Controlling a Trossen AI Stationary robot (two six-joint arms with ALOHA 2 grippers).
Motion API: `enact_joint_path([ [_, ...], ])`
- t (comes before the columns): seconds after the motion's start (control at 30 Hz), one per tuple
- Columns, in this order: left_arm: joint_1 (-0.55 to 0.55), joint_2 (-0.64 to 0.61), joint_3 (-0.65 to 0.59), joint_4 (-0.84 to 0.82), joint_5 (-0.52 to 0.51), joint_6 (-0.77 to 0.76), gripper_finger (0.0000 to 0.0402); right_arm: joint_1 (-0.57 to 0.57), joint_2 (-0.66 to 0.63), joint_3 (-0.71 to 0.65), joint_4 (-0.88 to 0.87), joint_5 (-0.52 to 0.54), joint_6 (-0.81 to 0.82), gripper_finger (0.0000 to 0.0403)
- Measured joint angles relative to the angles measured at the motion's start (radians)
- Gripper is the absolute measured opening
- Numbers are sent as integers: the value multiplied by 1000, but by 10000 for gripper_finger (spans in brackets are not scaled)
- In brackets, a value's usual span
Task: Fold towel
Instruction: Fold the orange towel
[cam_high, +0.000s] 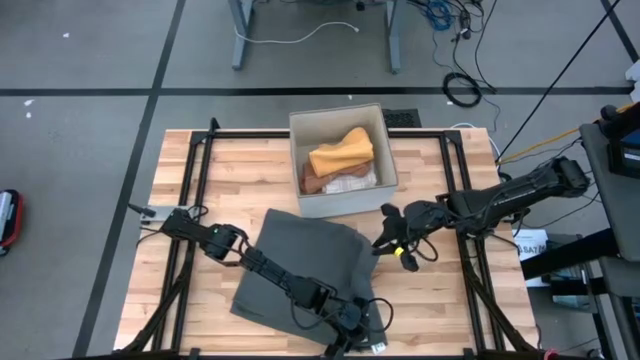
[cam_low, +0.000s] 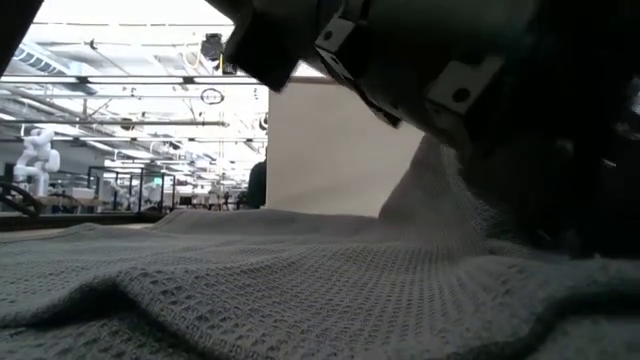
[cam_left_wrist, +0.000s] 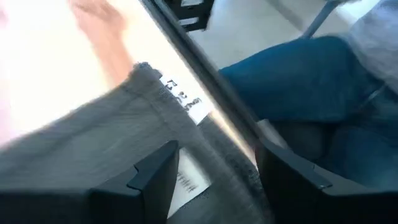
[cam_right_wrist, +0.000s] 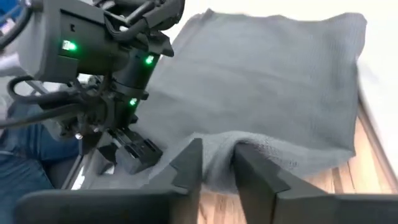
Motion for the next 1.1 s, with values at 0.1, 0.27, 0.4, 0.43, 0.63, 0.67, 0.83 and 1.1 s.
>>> enact_joint_path([
  [0.1, 0, -37, -2, -36, -72, 61, 222, 0, -38, 0, 7, 1, -1, 100],
  [0.27, -3, -107, 1, -137, -130, 112, 222, 1, -103, 0, 7, 0, -1, 157],
  [0.4, -9, -120, 1, -212, -134, 110, 222, 20, -157, 0, -2, 1, -1, 191],
  [0.43, -12, -120, 1, -235, -140, 109, 222, 26, -171, 0, -4, 0, -1, 197],
  [0.63, -22, -121, 1, -372, -229, 109, 222, 84, -226, 0, -40, 0, 10, 212],
  [0.67, -22, -121, 1, -383, -246, 109, 222, 101, -227, 0, -52, -1, 20, 212],
  [0.83, -13, -130, 2, -401, -270, 109, 222, 196, -206, 0, -132, -1, 98, 212],
  [1.1, 2, -134, 5, -557, -272, 65, 222, 371, -52, 0, -163, 92, 177, 206],
])
